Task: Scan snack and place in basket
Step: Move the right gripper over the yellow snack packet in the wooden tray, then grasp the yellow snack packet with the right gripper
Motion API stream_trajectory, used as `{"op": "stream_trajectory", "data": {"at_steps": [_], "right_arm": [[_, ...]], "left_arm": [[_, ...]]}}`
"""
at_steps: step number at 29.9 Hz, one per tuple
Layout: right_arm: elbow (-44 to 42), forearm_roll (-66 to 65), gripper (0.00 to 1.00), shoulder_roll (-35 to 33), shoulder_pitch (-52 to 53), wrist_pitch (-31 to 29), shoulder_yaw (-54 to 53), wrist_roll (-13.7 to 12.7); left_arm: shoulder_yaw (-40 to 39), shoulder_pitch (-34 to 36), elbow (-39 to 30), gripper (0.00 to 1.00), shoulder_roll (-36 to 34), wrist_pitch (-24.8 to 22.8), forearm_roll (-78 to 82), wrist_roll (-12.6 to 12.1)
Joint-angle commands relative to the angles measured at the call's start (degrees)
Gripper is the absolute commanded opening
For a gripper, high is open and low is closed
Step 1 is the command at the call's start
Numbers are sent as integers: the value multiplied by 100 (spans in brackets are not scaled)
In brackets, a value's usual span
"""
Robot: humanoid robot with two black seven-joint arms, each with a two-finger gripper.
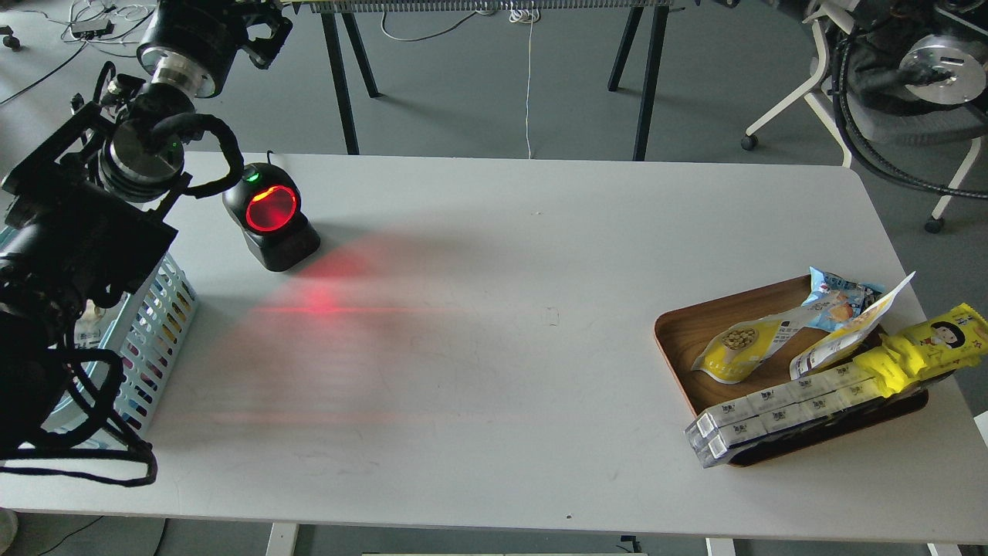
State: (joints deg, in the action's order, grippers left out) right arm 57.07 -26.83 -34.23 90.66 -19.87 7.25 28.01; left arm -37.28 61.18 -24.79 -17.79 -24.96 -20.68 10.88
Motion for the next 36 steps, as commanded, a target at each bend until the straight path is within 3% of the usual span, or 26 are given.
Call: {"op": "stream_trajectory", "data": {"at_steps": [1,14,21,36], "right_arm": [[742,-918,99,-58,775,281,1021,-1],[3151,-4678,99,-269,2192,1151,3510,-1],[3319,-6869,99,-278,2228,1538,4258,-1],[3302,-8206,97,-910,2008,1811,4891,-1]], "left_arm": [[1,-1,0,100,-75,8,3,-7],[1,-10,0,100,-181,0,3,-7],[1,-19,0,100,-190,-9,3,-7],[10,-36,26,100,-199,0,3,-7]]}}
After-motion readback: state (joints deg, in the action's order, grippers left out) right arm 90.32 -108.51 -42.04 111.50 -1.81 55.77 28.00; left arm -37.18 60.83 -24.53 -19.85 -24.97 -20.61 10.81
